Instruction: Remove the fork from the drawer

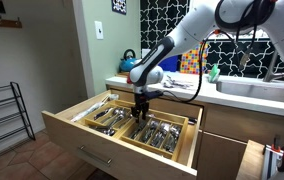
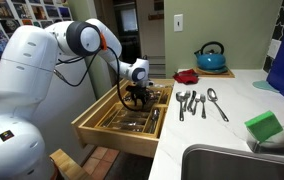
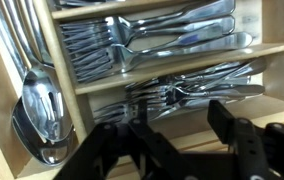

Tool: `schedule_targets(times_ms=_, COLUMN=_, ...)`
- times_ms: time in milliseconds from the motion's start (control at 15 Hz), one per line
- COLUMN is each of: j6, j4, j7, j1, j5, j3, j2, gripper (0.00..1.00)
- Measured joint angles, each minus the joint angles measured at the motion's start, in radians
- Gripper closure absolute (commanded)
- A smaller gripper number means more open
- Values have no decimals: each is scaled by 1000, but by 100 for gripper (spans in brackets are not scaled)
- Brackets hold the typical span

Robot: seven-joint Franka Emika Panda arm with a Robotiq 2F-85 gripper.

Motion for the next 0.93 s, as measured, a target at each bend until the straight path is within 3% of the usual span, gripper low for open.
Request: schedule_targets(times_ms=933, j6=0, j4=14, j7=-169, j1=-19, j5=-26, j3=3, j2=30, gripper=52)
